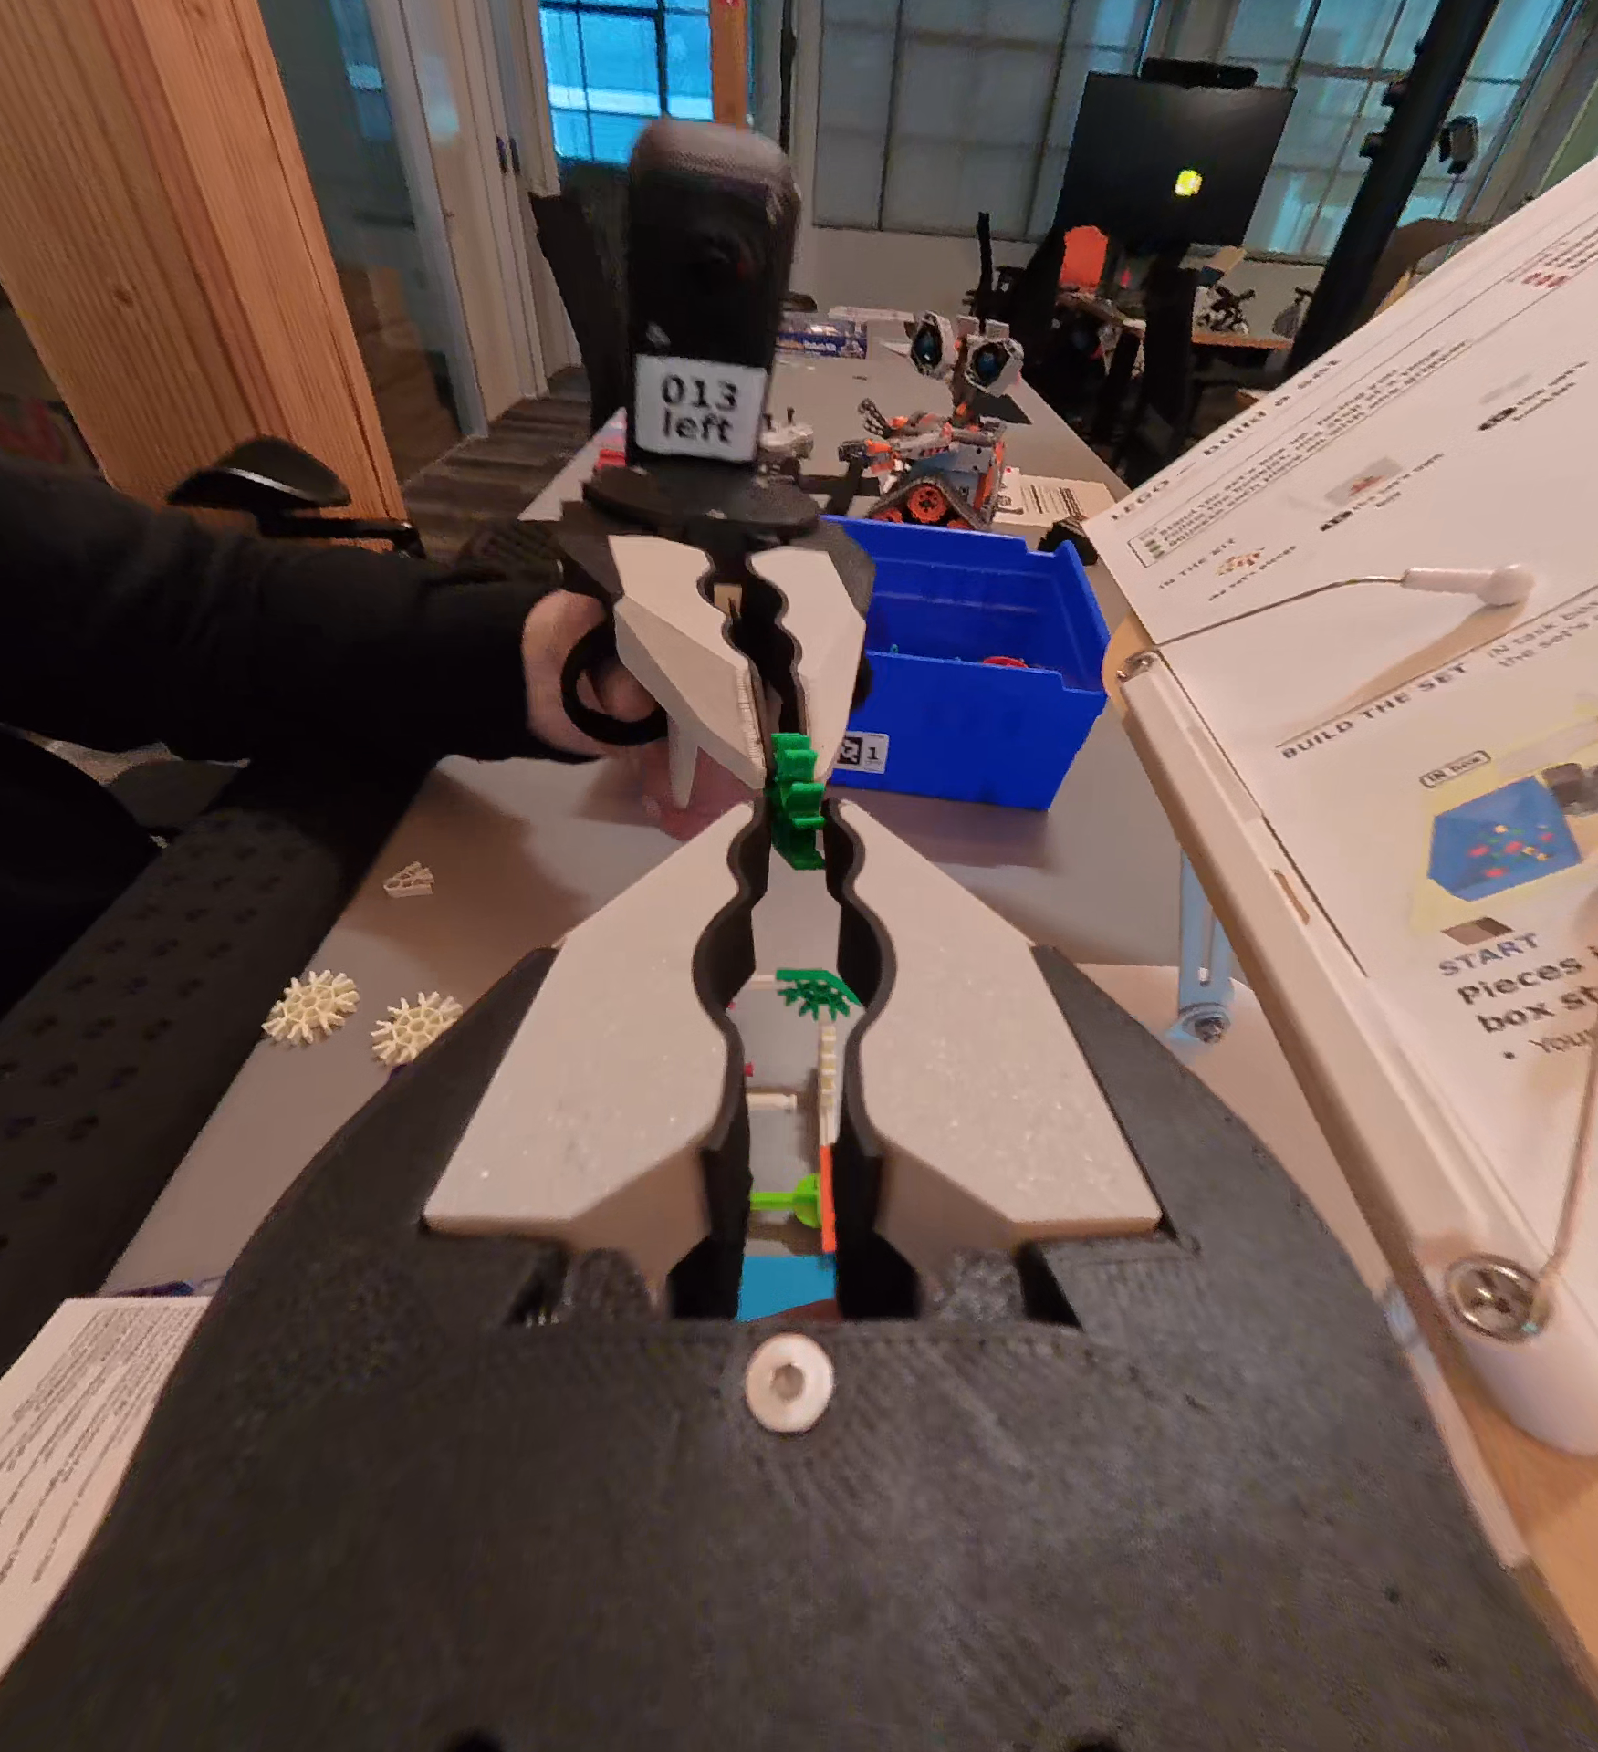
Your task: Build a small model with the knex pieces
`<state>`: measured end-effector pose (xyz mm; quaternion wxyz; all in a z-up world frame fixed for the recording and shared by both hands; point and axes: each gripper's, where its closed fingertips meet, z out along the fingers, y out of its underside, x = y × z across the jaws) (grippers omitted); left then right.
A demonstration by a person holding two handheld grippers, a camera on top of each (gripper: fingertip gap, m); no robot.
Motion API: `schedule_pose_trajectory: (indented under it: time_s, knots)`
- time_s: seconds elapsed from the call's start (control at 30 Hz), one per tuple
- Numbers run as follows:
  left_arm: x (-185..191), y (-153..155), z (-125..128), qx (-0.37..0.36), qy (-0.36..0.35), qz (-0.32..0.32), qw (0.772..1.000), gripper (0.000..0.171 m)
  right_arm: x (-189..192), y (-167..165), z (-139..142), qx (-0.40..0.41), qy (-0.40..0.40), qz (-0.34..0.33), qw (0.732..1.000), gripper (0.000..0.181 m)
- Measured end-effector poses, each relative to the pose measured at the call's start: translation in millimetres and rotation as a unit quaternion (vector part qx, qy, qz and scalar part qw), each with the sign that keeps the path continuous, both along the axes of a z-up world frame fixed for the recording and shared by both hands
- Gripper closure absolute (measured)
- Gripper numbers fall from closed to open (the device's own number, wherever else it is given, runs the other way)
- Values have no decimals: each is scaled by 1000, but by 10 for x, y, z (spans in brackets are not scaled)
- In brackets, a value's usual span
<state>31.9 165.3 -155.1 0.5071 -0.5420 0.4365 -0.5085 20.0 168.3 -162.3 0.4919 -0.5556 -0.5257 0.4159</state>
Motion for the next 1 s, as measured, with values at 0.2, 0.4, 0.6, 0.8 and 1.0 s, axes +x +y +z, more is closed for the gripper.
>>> schedule_pose_trajectory:
  time_s: [0.2, 0.4, 0.6, 0.8, 1.0]
  knots:
    - [-96, -17, -113, -38, -33, -10, 999, 166, -94, -41, -117, -1, -15, 13, 1000, 178]
    - [-208, 156, -384, 9, 77, 79, 994, 147, -30, 98, -353, -34, -59, 0, 998, 179]
    - [-300, 130, -582, 62, 155, 125, 978, 146, 40, 144, -595, -82, -95, 13, 992, 178]
    - [-170, 63, -781, 97, 202, 94, 970, 150, -16, -27, -852, -116, -148, 54, 981, 178]
    - [-88, -55, -902, 66, 206, 39, 976, 165, -55, -105, -860, -106, -168, 58, 978, 178]
